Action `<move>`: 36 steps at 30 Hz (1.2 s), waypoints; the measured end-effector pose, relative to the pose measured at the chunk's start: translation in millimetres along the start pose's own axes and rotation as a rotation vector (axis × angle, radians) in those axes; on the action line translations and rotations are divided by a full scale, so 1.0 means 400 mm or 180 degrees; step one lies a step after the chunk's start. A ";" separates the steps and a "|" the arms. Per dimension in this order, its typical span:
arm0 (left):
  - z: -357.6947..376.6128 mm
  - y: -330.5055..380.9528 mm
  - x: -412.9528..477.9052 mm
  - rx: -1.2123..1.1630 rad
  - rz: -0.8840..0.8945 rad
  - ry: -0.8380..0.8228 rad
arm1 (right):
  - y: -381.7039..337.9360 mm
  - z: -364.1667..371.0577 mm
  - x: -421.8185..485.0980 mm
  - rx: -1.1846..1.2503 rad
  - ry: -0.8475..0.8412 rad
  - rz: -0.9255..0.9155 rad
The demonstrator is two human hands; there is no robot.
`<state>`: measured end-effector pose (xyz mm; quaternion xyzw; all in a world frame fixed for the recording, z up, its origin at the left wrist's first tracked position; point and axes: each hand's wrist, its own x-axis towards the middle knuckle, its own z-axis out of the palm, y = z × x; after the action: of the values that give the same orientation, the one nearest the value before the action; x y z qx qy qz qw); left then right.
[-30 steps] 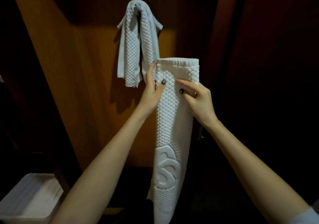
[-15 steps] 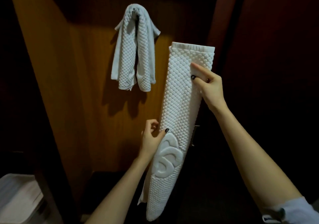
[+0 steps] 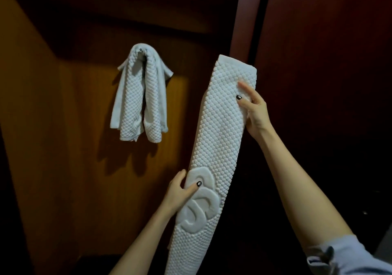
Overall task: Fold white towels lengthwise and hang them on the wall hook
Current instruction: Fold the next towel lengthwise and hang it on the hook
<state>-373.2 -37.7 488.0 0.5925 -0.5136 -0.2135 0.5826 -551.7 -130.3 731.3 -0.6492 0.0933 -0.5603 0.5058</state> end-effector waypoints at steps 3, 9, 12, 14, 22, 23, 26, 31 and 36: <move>0.024 0.026 -0.005 -0.0418 -0.0082 -0.0287 | -0.007 -0.021 0.005 0.0067 0.0112 0.0122; 0.070 0.056 -0.060 -0.1020 0.0001 -0.0461 | -0.031 -0.062 0.015 0.0187 0.0105 0.0199; 0.082 0.069 -0.082 -0.1244 -0.0013 -0.0287 | -0.051 -0.077 0.024 0.0177 0.0155 0.0176; 0.080 0.076 -0.094 -0.1420 0.0011 -0.0254 | -0.063 -0.090 0.028 0.0250 0.0239 0.0183; 0.134 0.077 -0.147 -0.1557 0.0084 -0.0138 | -0.077 -0.107 0.020 0.0779 0.0254 0.0220; 0.131 0.074 -0.146 -0.1638 0.0025 -0.0043 | -0.075 -0.109 0.016 0.0776 0.0265 0.0256; 0.117 0.082 -0.129 -0.1670 -0.0166 -0.0018 | -0.064 -0.118 0.001 0.0906 0.0197 0.0365; 0.083 0.199 -0.085 -0.1699 0.0127 -0.0511 | -0.059 -0.139 -0.026 0.1168 0.0054 0.0506; 0.131 0.271 -0.082 -0.1282 0.0553 -0.0617 | -0.055 -0.152 -0.051 0.1403 -0.0022 0.0530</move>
<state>-469.5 -11.8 563.4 0.3948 -0.5633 -0.3166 0.6532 -618.8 -139.5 726.7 -0.5151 0.0202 -0.5213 0.6801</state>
